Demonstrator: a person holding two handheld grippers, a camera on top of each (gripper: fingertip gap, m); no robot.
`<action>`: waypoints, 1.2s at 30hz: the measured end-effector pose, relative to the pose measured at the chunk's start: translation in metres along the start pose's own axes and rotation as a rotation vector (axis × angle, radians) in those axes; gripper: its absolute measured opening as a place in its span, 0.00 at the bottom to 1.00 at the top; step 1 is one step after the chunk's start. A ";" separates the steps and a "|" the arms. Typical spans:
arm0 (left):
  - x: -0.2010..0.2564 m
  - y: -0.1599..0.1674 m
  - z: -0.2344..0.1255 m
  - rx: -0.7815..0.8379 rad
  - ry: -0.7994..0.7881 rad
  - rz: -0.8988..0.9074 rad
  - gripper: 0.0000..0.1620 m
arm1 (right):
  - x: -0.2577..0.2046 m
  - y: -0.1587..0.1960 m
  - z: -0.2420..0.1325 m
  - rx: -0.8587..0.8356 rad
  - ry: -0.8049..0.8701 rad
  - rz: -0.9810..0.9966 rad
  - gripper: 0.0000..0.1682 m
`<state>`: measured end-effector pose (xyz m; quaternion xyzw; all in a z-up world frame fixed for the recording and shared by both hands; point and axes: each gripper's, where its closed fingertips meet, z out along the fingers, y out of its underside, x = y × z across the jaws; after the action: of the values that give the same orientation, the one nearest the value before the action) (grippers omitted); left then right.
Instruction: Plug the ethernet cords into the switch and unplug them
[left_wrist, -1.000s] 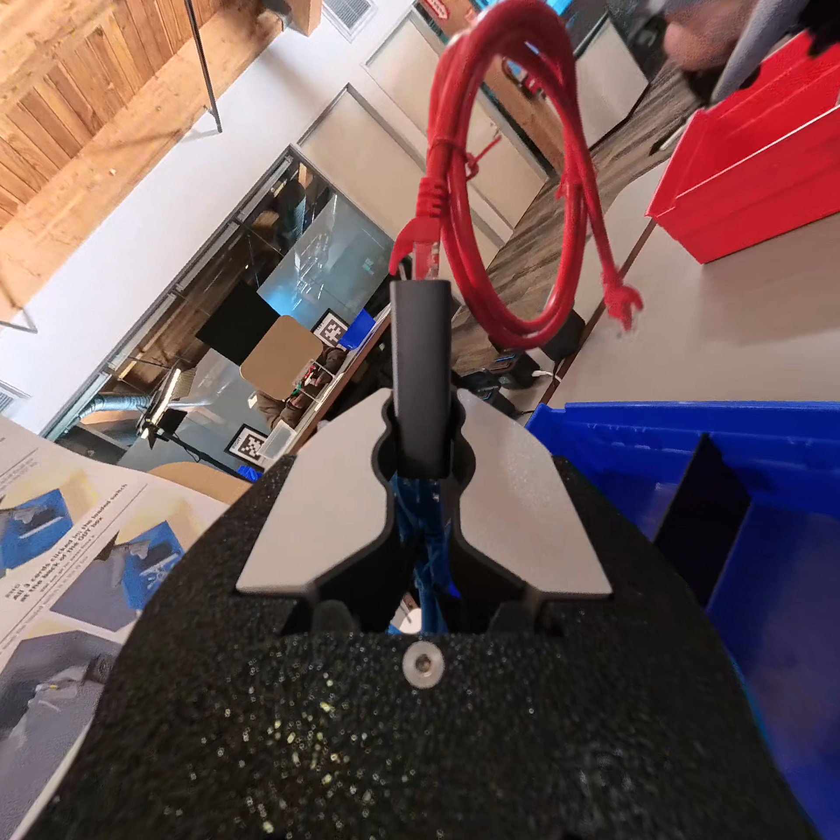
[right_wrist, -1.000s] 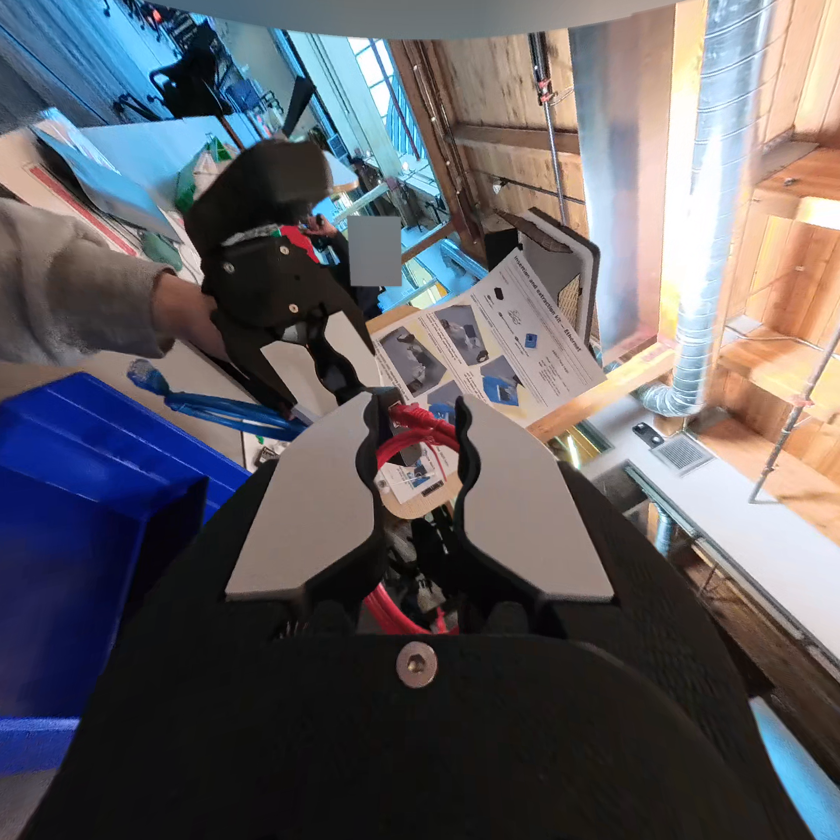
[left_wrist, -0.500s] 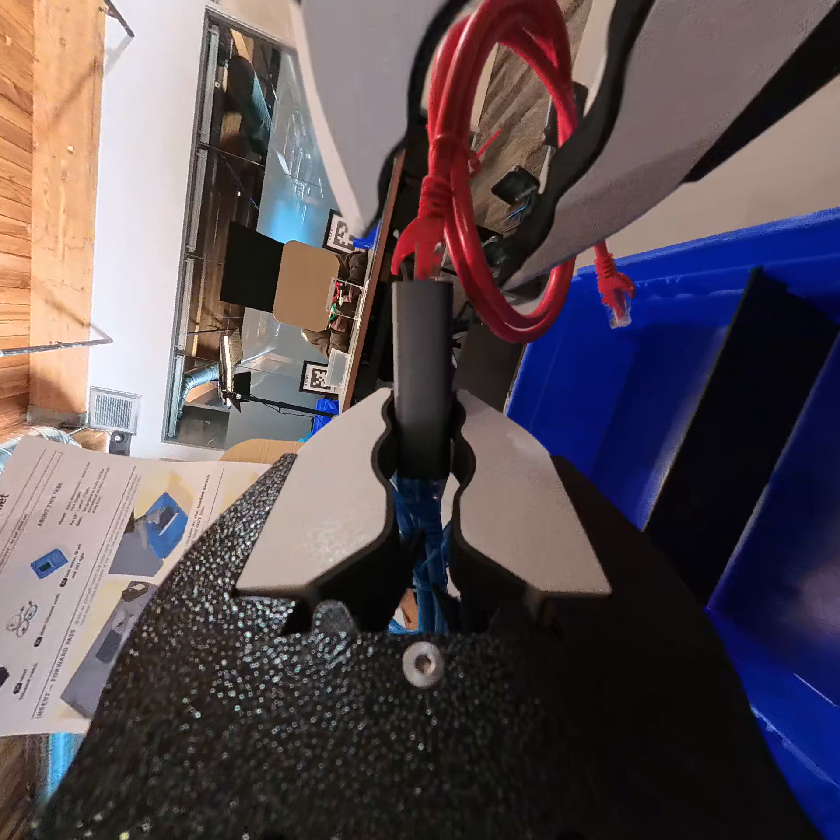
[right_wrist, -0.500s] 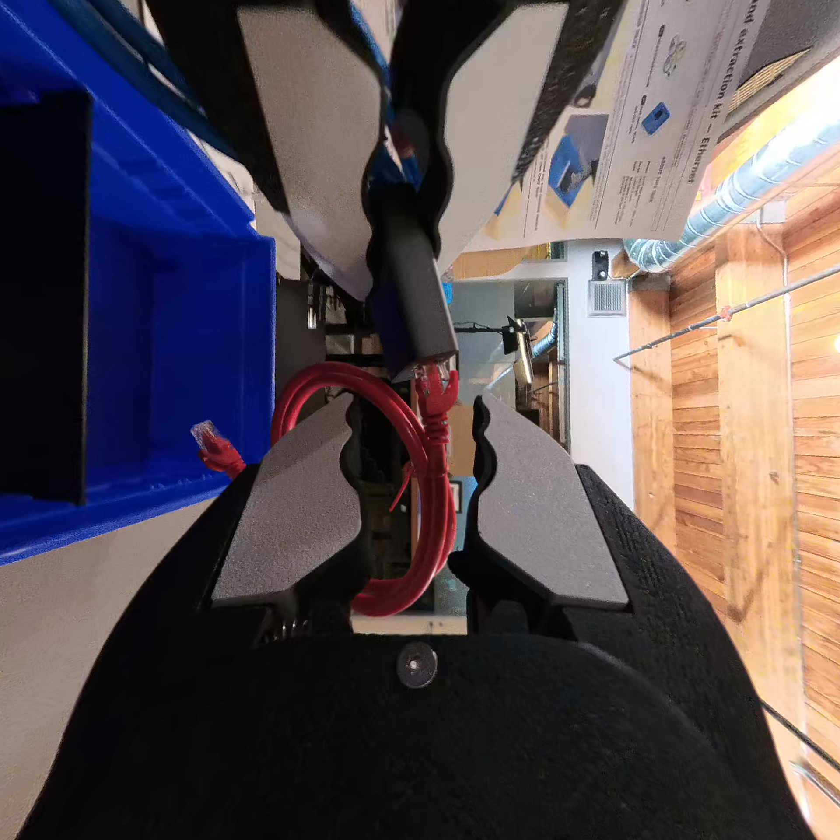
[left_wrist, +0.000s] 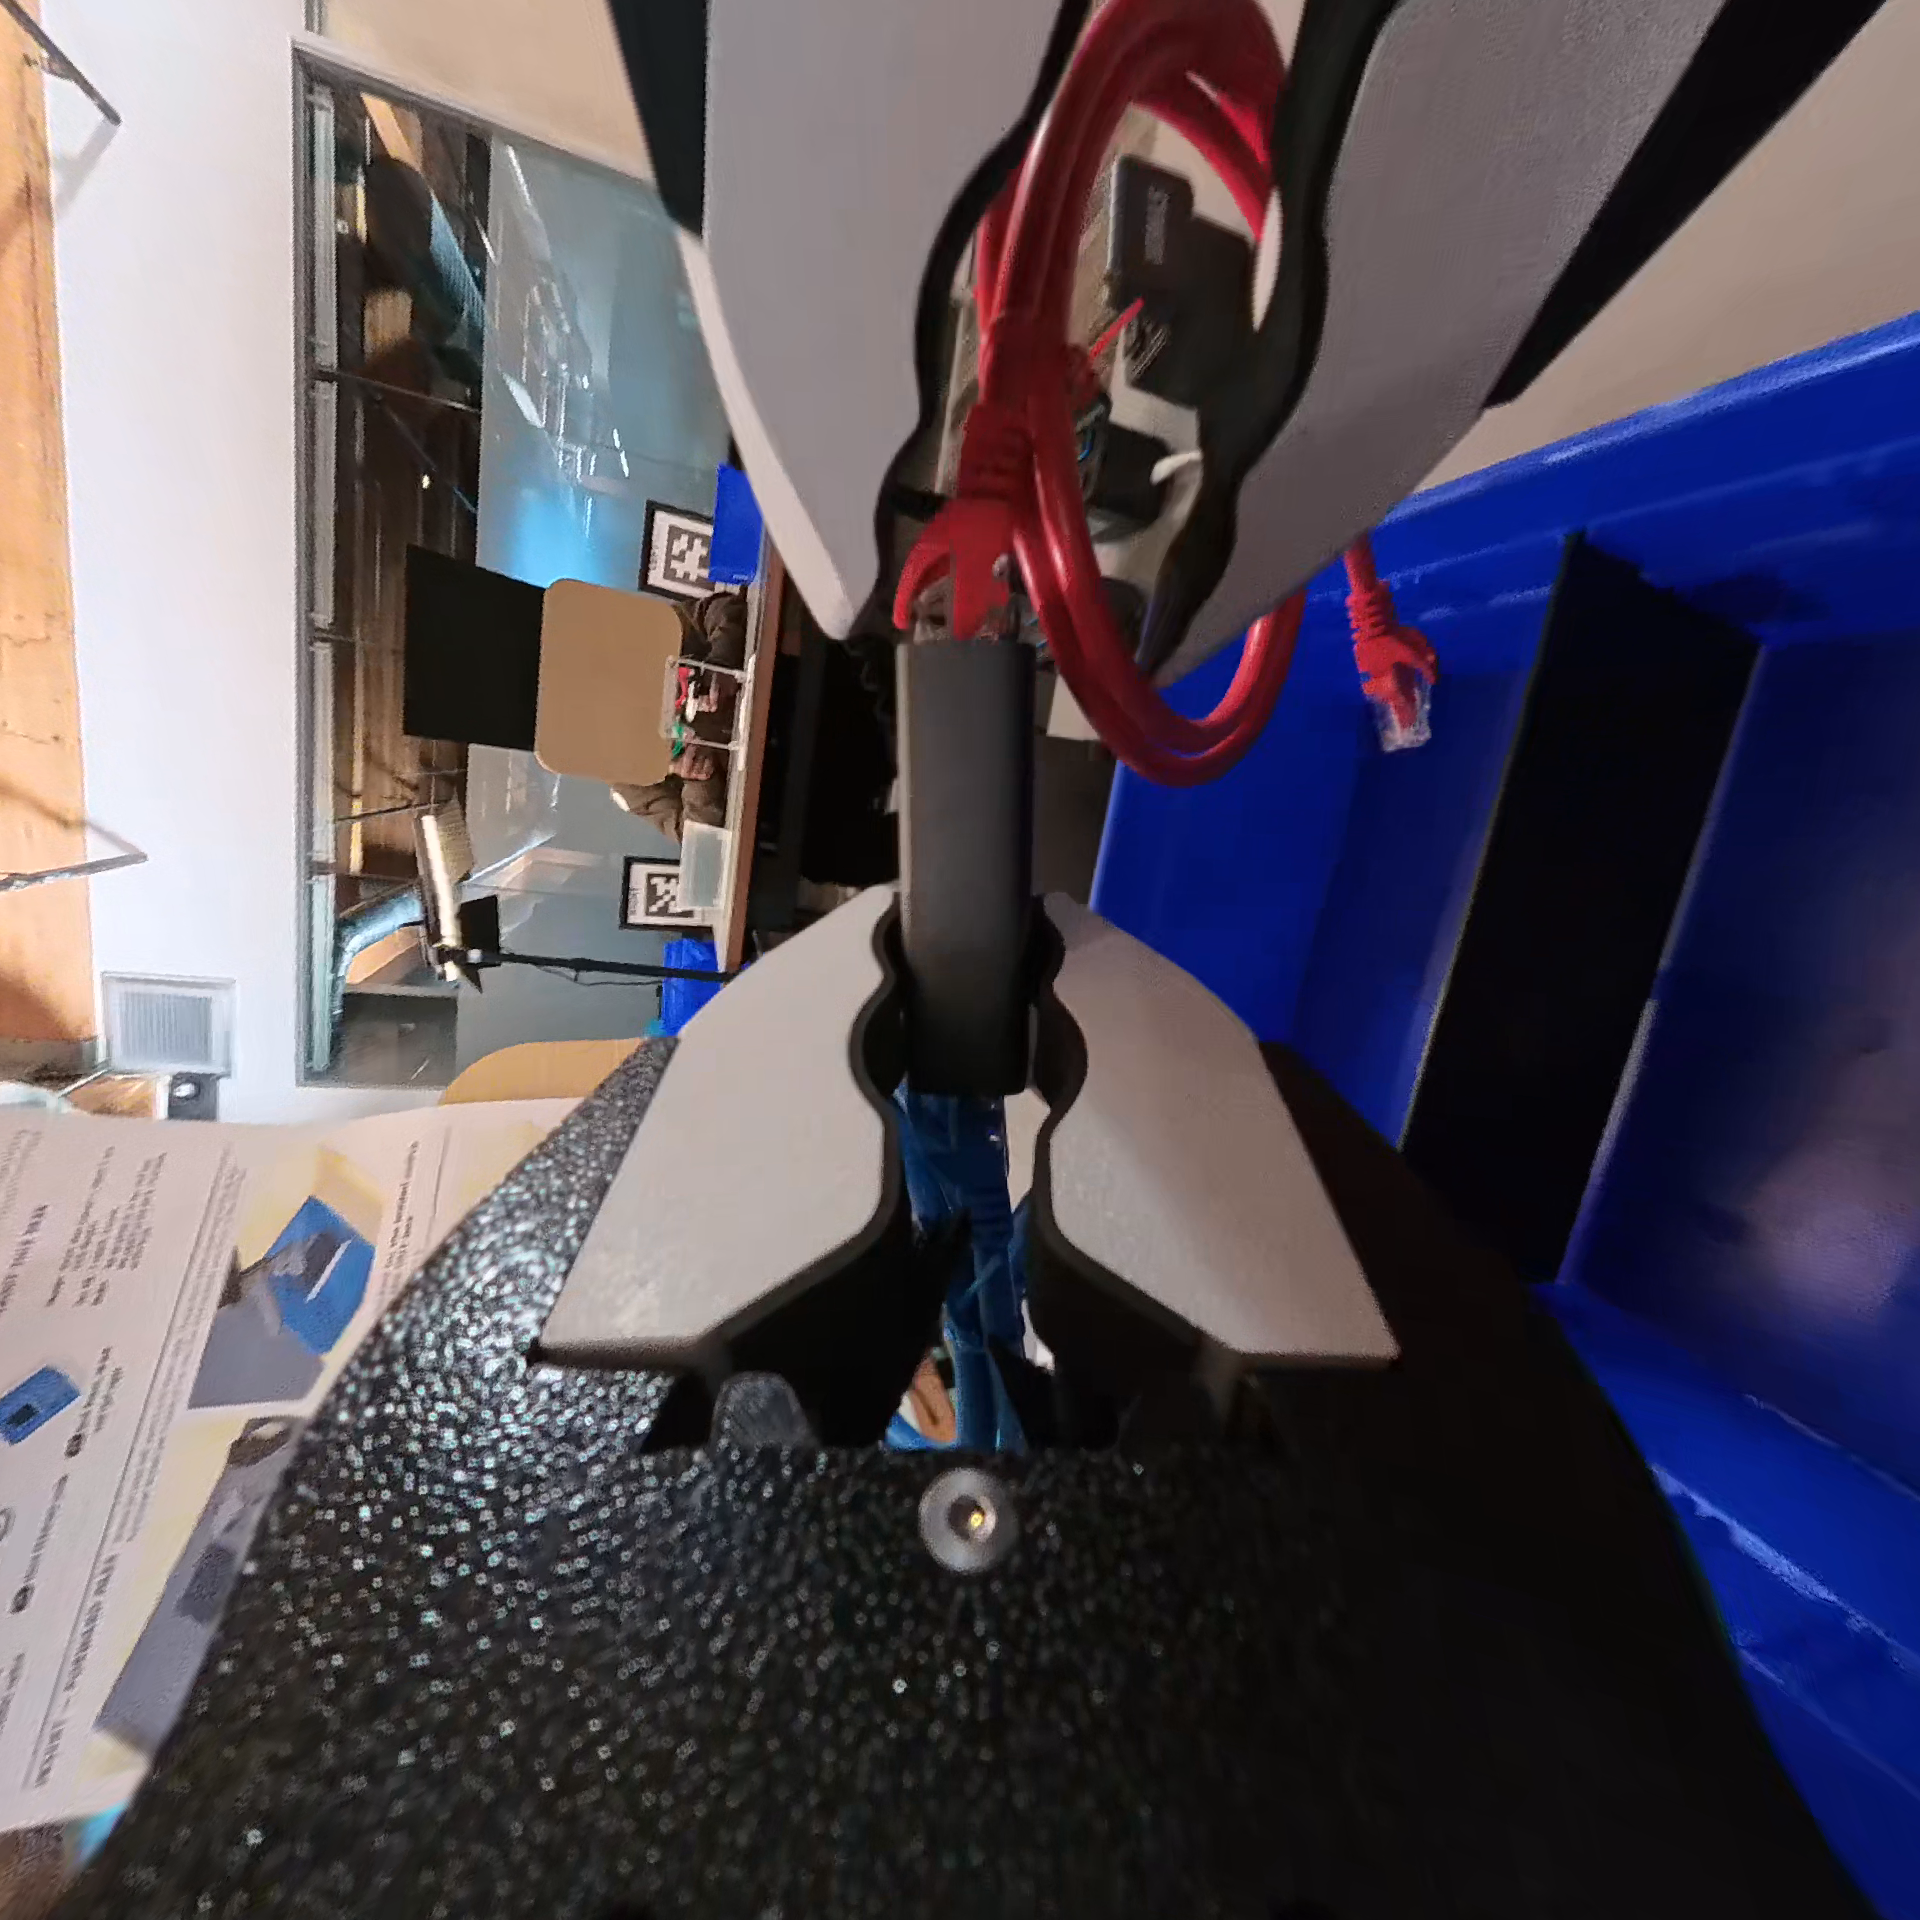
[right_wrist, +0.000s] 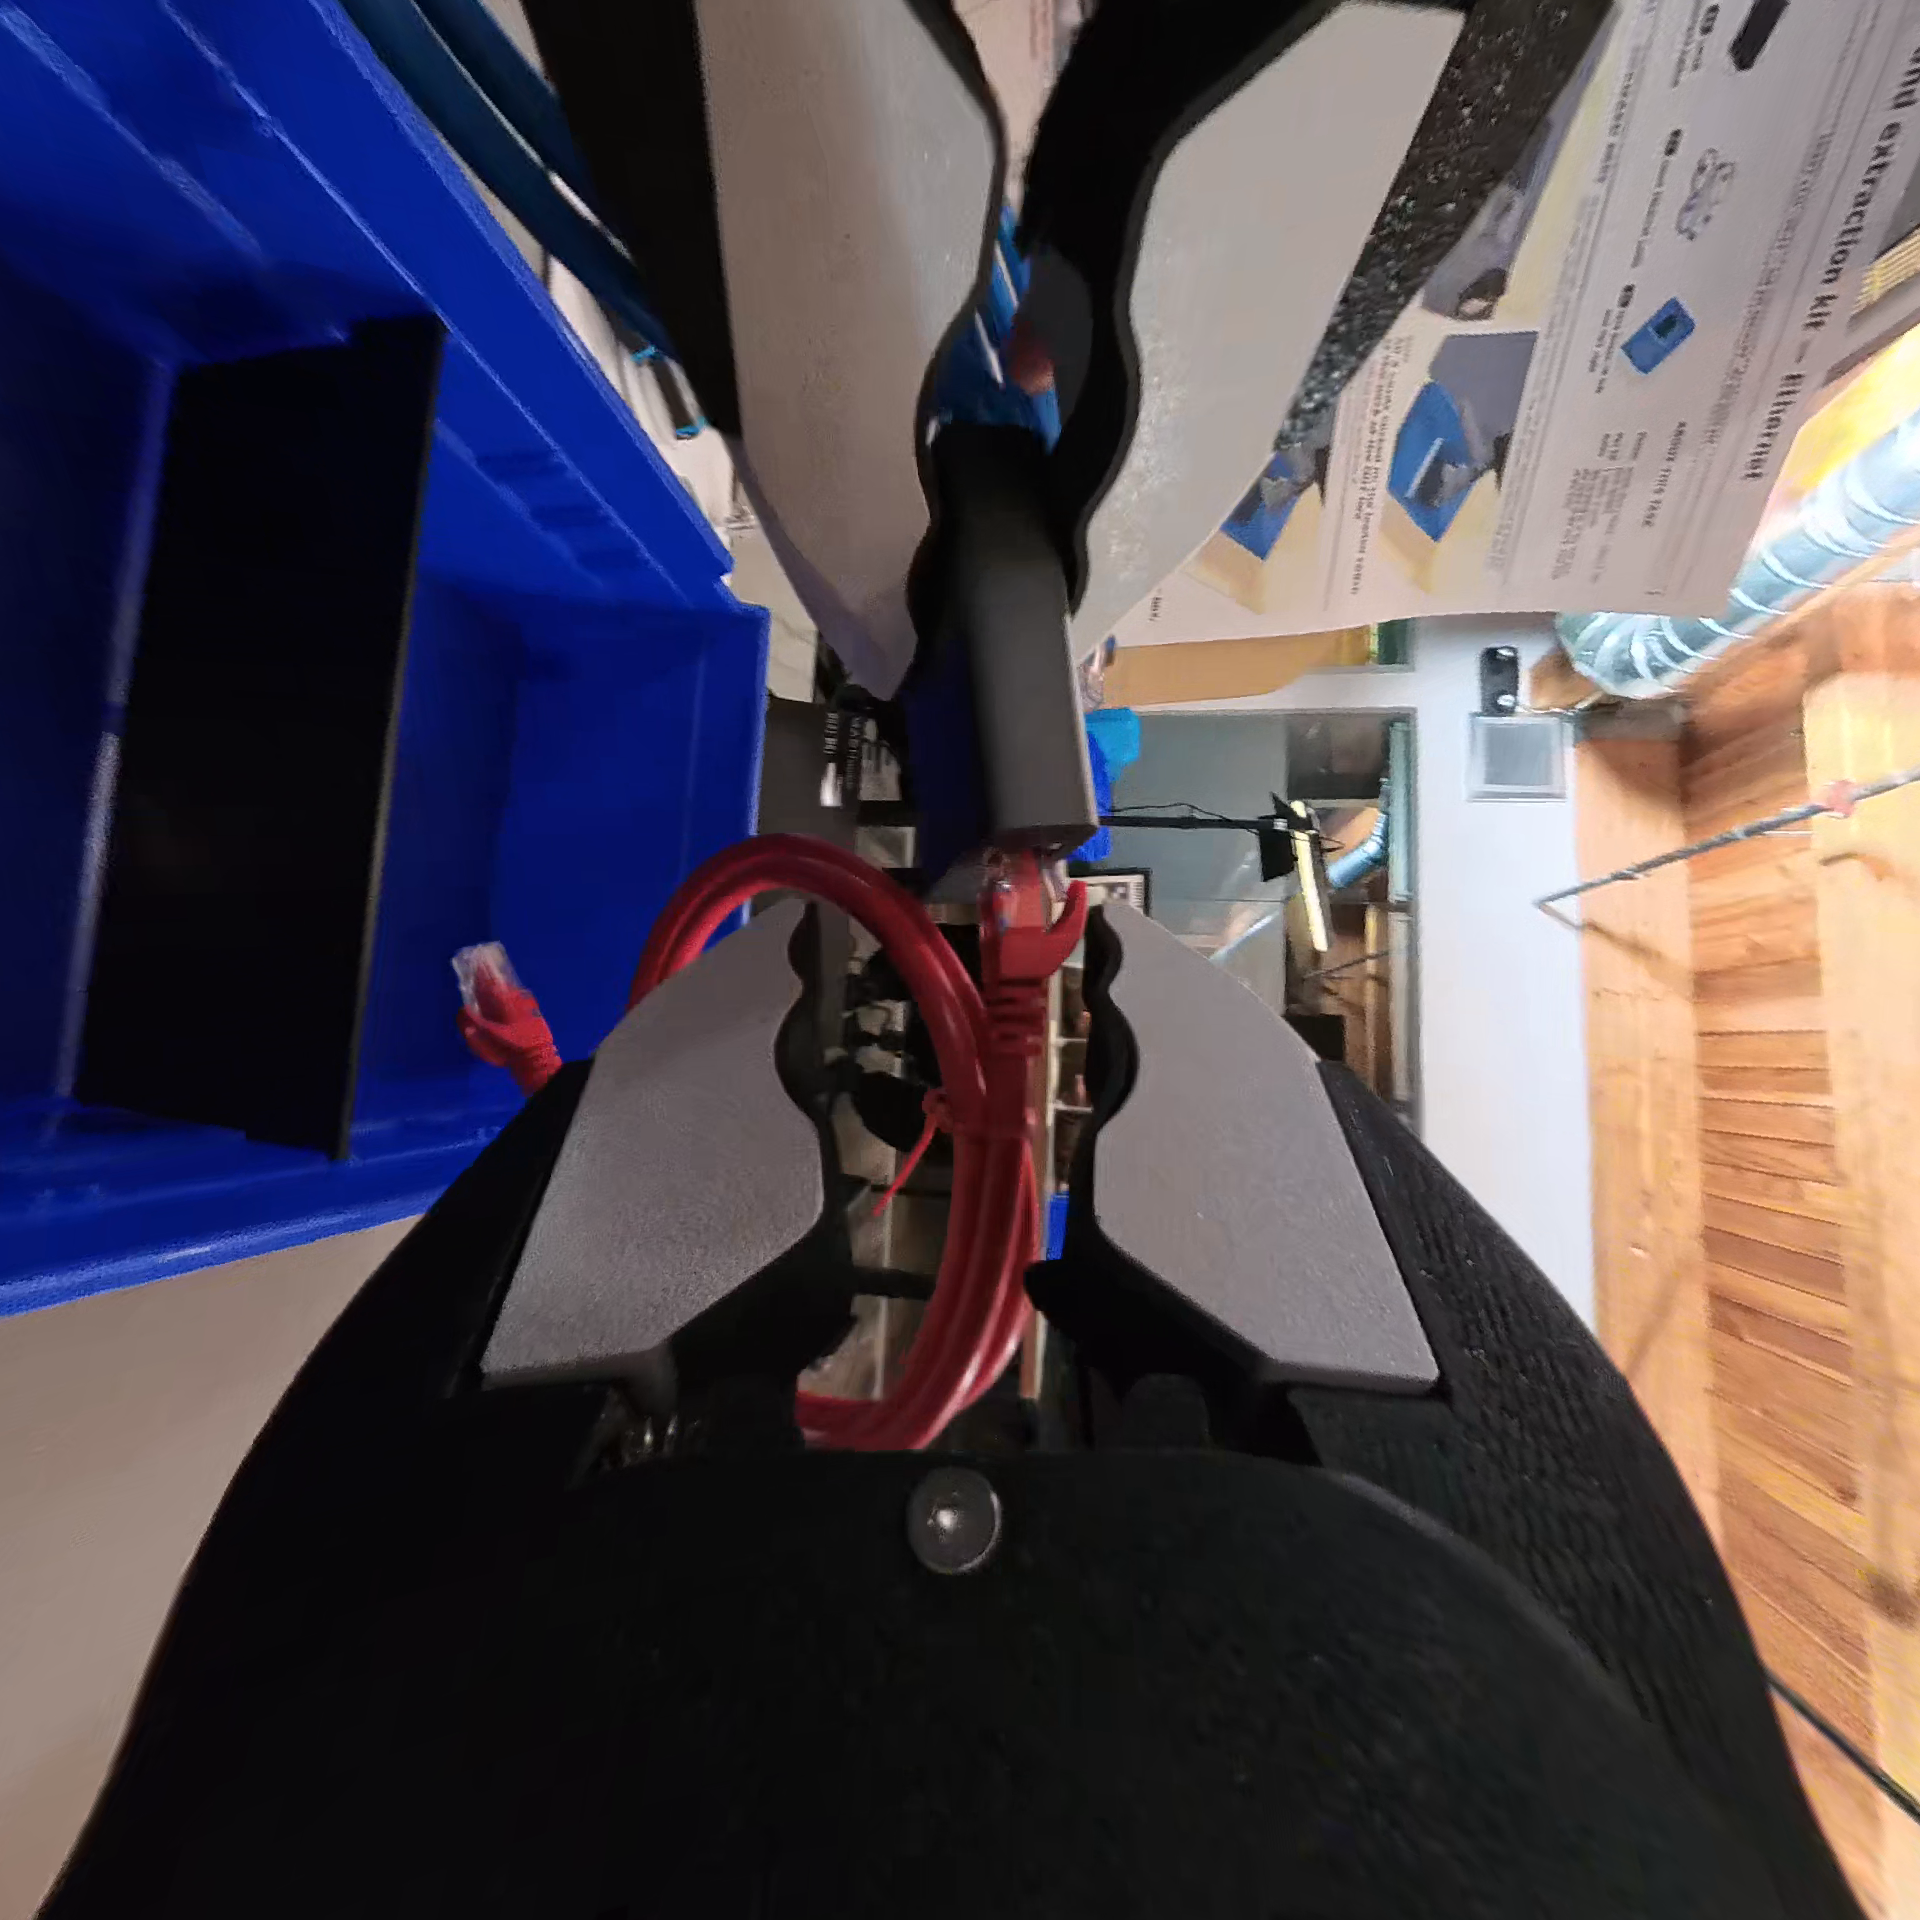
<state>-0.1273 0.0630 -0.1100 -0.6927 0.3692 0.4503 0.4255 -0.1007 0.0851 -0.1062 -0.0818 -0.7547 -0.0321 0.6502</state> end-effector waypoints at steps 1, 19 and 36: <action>0.001 -0.002 -0.001 0.013 0.012 -0.010 0.13 | -0.002 0.000 0.000 -0.003 -0.013 0.004 0.28; 0.013 -0.002 -0.003 -0.014 0.093 0.000 0.13 | -0.006 0.004 0.000 -0.100 -0.011 -0.110 0.19; 0.021 0.006 0.003 -0.118 0.136 -0.023 0.12 | -0.011 0.011 0.006 -0.182 -0.017 -0.173 0.19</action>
<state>-0.1267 0.0615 -0.1319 -0.7497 0.3619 0.4183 0.3633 -0.1030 0.0964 -0.1187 -0.0752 -0.7586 -0.1556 0.6283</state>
